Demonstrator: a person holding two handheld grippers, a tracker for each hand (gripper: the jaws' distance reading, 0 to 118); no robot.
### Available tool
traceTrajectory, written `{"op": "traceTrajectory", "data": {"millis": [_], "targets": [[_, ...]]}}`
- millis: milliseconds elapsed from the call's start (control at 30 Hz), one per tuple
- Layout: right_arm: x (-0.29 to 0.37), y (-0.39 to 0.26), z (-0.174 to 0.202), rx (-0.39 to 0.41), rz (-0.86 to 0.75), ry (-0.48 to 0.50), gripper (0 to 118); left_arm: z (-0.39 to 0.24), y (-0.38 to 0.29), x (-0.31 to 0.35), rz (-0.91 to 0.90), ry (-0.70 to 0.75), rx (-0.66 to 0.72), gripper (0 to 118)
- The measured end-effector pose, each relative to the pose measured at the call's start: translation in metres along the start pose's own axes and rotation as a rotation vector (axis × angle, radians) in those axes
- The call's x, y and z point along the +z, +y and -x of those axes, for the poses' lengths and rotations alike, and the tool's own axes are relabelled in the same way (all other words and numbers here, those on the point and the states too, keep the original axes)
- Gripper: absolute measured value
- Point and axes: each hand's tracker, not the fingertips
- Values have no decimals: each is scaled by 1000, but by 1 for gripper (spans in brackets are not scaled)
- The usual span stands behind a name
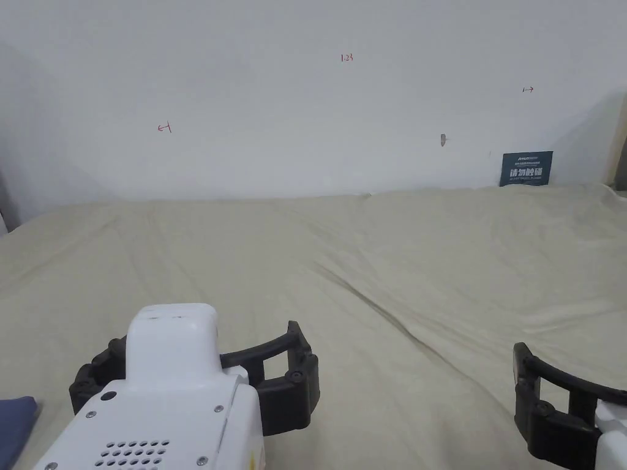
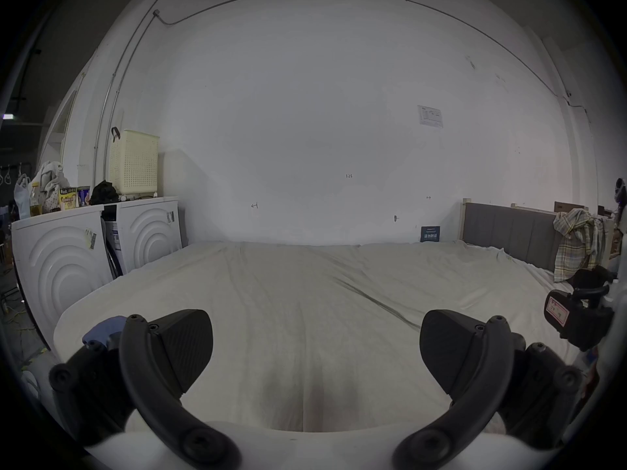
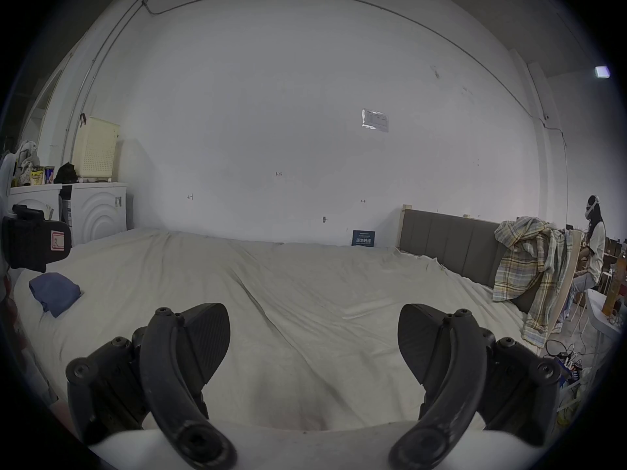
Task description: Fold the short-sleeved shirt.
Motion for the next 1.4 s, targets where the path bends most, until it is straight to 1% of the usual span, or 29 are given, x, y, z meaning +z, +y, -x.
{"op": "traceTrajectory", "data": {"millis": [333,733,1400], "targets": [[0,-1,2,8,1,4,103,6,2,1,12,-17,27,118],[-2,0,1,-7,1,10,103,7,1,-2,12,7,21,118],[-3,1,3,8,-7,6,103,8,1,-5,21,17,10,118]]}}
